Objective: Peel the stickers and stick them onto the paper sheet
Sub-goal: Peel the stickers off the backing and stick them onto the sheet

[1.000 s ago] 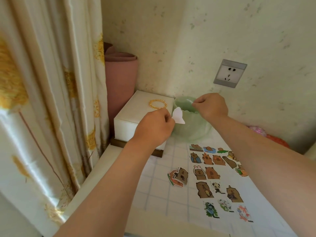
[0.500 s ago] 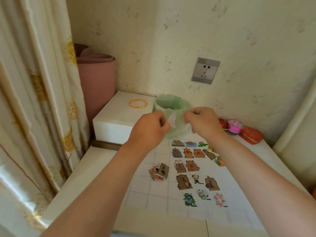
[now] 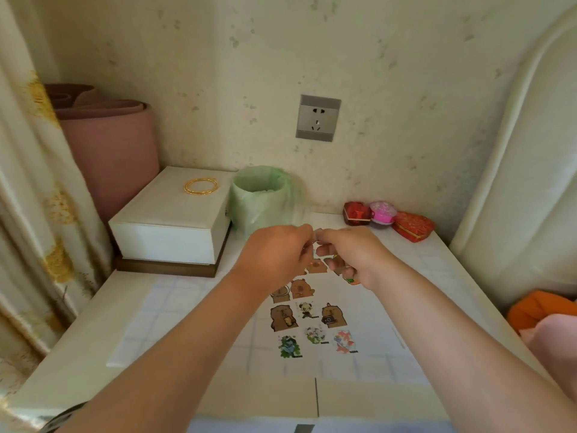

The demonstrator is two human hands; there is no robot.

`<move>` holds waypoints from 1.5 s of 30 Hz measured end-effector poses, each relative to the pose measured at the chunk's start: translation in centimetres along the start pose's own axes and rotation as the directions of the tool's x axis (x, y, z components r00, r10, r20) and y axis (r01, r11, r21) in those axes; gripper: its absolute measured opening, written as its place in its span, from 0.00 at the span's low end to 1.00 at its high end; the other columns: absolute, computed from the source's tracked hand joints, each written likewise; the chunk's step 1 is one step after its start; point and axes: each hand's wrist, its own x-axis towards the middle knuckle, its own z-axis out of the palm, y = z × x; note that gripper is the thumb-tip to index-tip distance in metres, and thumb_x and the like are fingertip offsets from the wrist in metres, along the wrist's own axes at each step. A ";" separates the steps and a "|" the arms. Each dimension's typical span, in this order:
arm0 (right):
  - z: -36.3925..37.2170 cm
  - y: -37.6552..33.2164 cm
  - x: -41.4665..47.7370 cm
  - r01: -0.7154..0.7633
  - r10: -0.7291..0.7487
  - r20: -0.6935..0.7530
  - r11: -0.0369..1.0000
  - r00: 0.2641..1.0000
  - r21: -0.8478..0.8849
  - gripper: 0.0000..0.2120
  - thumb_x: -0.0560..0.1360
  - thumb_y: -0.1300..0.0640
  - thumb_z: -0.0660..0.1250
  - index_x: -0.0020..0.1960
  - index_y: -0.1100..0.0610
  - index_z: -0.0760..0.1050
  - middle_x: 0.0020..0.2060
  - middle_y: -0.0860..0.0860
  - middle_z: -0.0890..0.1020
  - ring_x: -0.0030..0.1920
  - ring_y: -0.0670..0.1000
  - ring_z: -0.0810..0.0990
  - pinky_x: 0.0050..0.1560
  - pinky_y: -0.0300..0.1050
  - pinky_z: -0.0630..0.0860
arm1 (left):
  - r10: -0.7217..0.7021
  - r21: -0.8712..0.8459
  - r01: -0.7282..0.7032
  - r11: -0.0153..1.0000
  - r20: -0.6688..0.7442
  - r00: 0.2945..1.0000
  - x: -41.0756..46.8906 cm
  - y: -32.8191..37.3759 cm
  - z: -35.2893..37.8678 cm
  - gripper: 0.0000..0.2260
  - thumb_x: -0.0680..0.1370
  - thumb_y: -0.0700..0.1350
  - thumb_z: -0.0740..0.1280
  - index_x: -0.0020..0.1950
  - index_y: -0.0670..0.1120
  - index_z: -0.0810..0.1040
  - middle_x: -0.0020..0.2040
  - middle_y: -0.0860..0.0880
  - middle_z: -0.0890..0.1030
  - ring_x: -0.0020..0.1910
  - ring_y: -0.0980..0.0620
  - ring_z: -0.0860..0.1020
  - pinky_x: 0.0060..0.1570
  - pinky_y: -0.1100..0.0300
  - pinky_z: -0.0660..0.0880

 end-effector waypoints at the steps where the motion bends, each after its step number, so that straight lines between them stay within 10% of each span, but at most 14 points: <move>1: -0.5 0.2 0.2 -0.019 0.019 -0.003 1.000 1.000 0.000 0.08 0.76 0.55 0.70 0.47 0.61 0.81 0.33 0.51 0.82 0.23 0.48 0.72 0.20 0.34 0.58 | 0.041 0.018 -0.041 0.999 -0.007 0.999 0.1 0.1 0.6 0.05 0.78 0.44 0.65 0.46 0.44 0.78 0.32 0.48 0.79 0.29 0.44 0.77 0.25 0.61 0.63; 6: -2.5 1.9 1.2 -0.082 0.084 0.014 0.992 0.996 -0.099 0.08 0.74 0.55 0.70 0.46 0.59 0.82 0.33 0.51 0.82 0.23 0.48 0.72 0.21 0.35 0.58 | 0.112 -0.002 -0.113 0.994 0.118 0.987 0.0 0.7 2.0 0.11 0.82 0.54 0.61 0.57 0.49 0.77 0.40 0.51 0.82 0.37 0.48 0.79 0.33 0.55 0.73; 9: -3.3 2.8 1.5 -0.010 0.015 0.033 0.988 0.999 -0.157 0.11 0.75 0.52 0.71 0.49 0.60 0.83 0.35 0.52 0.81 0.26 0.49 0.73 0.23 0.37 0.57 | -0.061 -0.183 0.094 0.979 0.174 0.983 -0.2 0.9 2.1 0.11 0.81 0.57 0.63 0.58 0.54 0.77 0.44 0.56 0.82 0.39 0.56 0.79 0.39 0.56 0.77; 14: -4.2 4.2 2.0 0.216 -0.177 0.206 0.958 0.962 -0.186 0.12 0.80 0.52 0.67 0.49 0.61 0.80 0.36 0.50 0.83 0.29 0.50 0.76 0.27 0.42 0.58 | -0.393 -0.474 0.555 0.684 0.401 0.827 -0.3 0.9 2.7 0.05 0.81 0.49 0.65 0.56 0.53 0.78 0.48 0.56 0.81 0.45 0.55 0.82 0.42 0.59 0.78; 21: -4.8 5.0 2.3 0.274 -0.218 0.249 0.937 0.944 -0.218 0.11 0.80 0.52 0.66 0.50 0.61 0.80 0.37 0.49 0.84 0.31 0.50 0.76 0.26 0.38 0.61 | -0.433 -0.570 0.696 0.437 0.545 0.718 0.5 1.9 2.4 0.04 0.80 0.42 0.68 0.46 0.45 0.81 0.40 0.50 0.84 0.31 0.56 0.78 0.26 0.71 0.70; 45: -5.0 5.4 4.1 0.176 -0.174 0.108 0.984 0.979 -0.010 0.05 0.75 0.58 0.74 0.50 0.57 0.84 0.31 0.52 0.82 0.27 0.48 0.72 0.23 0.36 0.62 | -0.461 -0.548 0.714 0.435 0.546 0.700 0.7 1.9 3.3 0.05 0.80 0.42 0.67 0.47 0.45 0.81 0.39 0.51 0.83 0.30 0.54 0.77 0.28 0.67 0.73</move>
